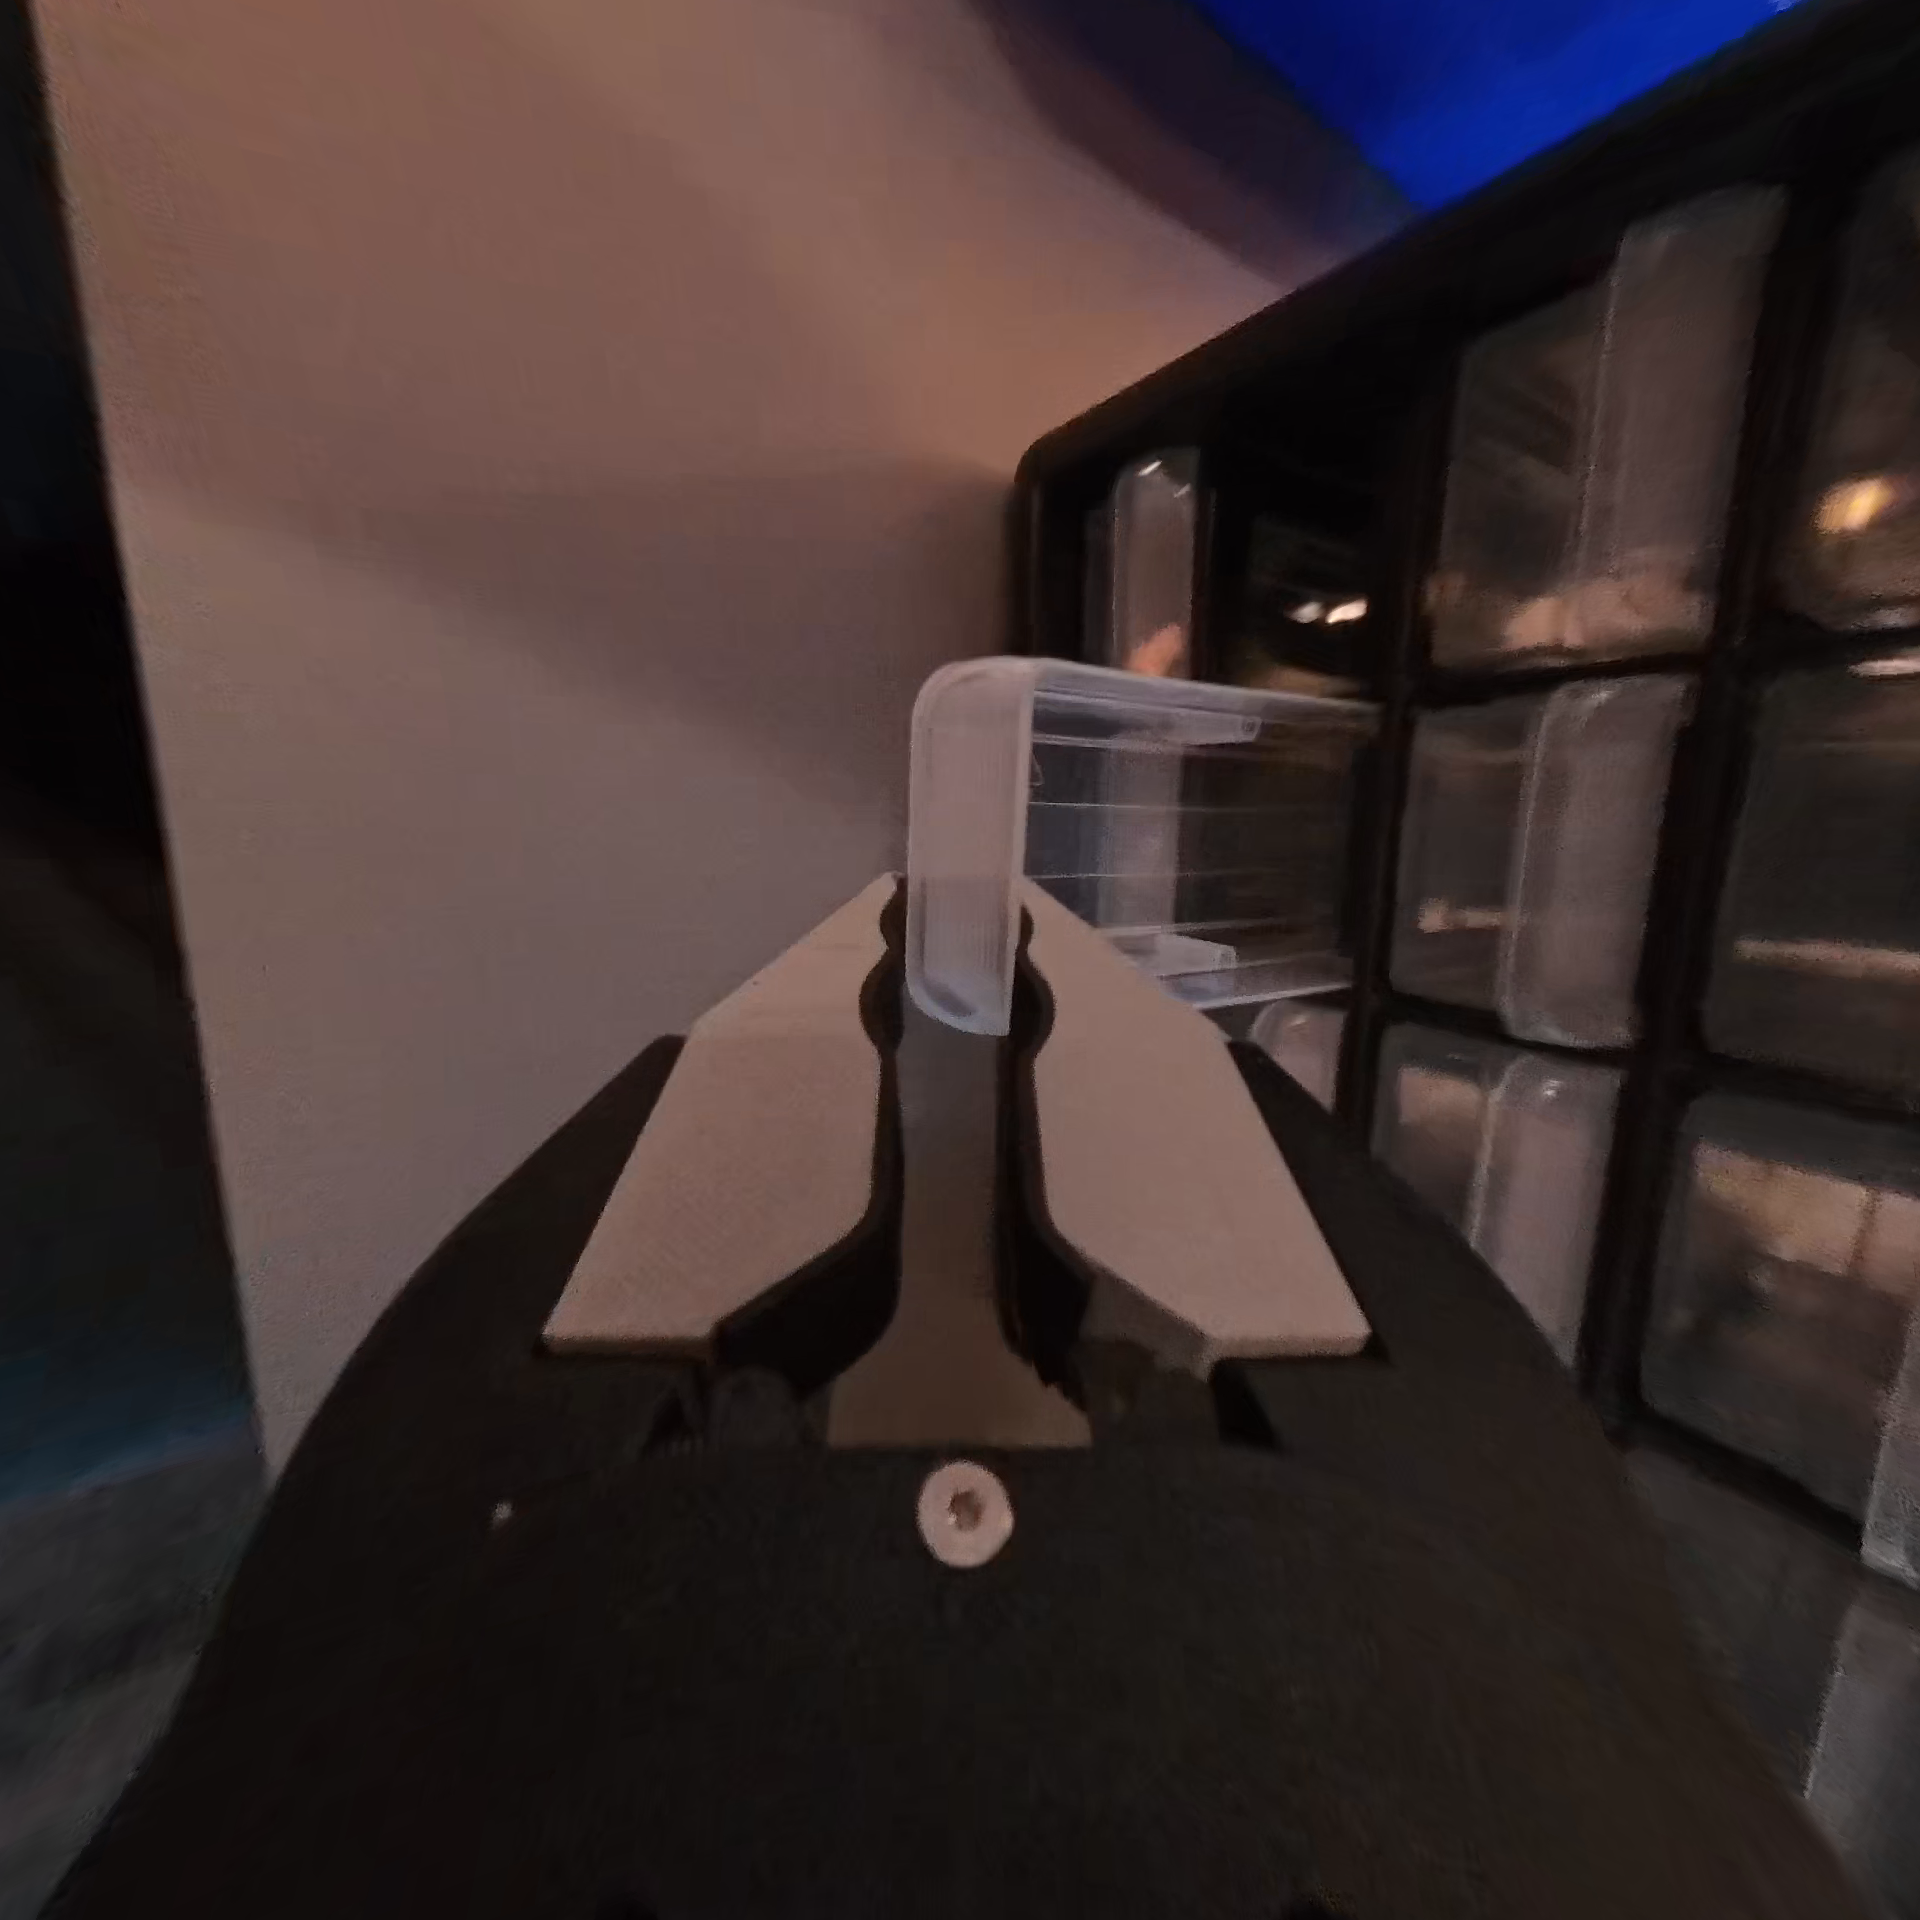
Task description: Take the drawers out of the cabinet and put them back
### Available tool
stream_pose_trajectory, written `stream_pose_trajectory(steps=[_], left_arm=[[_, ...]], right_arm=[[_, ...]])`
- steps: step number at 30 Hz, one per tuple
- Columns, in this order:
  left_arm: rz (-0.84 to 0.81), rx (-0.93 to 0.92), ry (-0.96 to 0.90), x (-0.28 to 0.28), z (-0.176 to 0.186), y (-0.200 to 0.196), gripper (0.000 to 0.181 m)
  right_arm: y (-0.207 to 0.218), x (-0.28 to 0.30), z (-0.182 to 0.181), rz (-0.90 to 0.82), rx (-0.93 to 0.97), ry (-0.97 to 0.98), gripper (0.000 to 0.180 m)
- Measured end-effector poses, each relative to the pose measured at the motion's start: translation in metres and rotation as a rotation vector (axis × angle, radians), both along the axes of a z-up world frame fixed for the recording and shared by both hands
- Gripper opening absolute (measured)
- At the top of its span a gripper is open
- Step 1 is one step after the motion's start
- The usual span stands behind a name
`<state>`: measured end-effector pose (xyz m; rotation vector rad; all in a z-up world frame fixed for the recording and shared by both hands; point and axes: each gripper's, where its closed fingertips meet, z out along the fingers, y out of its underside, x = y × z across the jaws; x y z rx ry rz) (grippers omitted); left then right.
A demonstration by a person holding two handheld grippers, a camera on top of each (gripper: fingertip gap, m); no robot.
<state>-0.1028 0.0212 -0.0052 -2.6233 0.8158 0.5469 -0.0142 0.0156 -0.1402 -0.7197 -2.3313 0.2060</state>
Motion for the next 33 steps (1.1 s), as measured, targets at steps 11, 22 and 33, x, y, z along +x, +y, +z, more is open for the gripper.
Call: stream_pose_trajectory(steps=[11, 22, 33], left_arm=[[-0.007, 0.015, -0.010, 0.000, 0.000, 0.000, 0.042], [-0.002, 0.020, -0.007, 0.000, 0.000, 0.000, 0.042], [-0.006, 0.019, 0.008, 0.001, 0.000, 0.001, 0.041]], right_arm=[[0.004, 0.002, 0.043, -0.051, -0.248, 0.145, 0.027], [-0.078, 0.046, 0.055, 0.399, -0.603, 0.008, 0.000], [0.035, -0.046, -0.011, -0.266, -0.327, 0.131, 0.000]])
